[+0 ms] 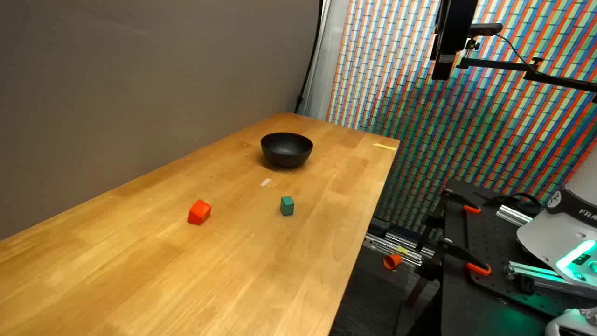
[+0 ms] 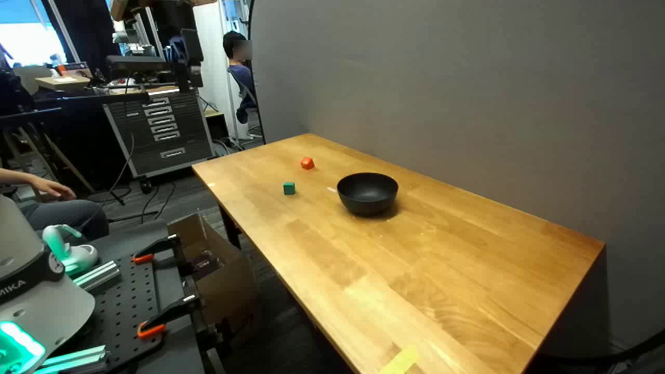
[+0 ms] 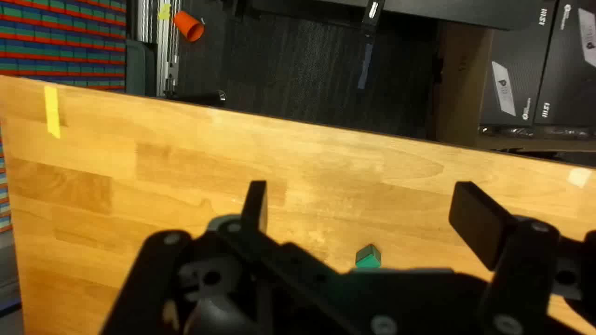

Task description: Put the green and orange blocks in the black bowl

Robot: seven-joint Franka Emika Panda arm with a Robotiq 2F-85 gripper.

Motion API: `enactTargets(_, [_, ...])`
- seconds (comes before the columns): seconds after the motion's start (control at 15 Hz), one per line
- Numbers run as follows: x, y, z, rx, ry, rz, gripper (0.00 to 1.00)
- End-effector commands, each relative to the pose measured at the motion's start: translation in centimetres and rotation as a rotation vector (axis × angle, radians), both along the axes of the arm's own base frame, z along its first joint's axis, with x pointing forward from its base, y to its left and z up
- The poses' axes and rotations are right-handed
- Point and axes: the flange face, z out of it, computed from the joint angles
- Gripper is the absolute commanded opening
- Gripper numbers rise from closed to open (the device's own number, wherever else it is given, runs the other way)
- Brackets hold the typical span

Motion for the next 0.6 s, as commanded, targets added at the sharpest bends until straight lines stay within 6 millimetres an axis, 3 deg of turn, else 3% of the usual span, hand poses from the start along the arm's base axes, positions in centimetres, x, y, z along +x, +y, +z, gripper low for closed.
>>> enactTargets(0.0, [0.1, 0.1, 0.2, 0.001, -0.002, 0.000, 1.00])
enactTargets(0.47, [0.1, 0.2, 0.6, 0.004, -0.011, 0.002, 1.00])
enactTargets(0.53, [1.3, 0.1, 0.1, -0.015, -0.071, -0.028, 1.00])
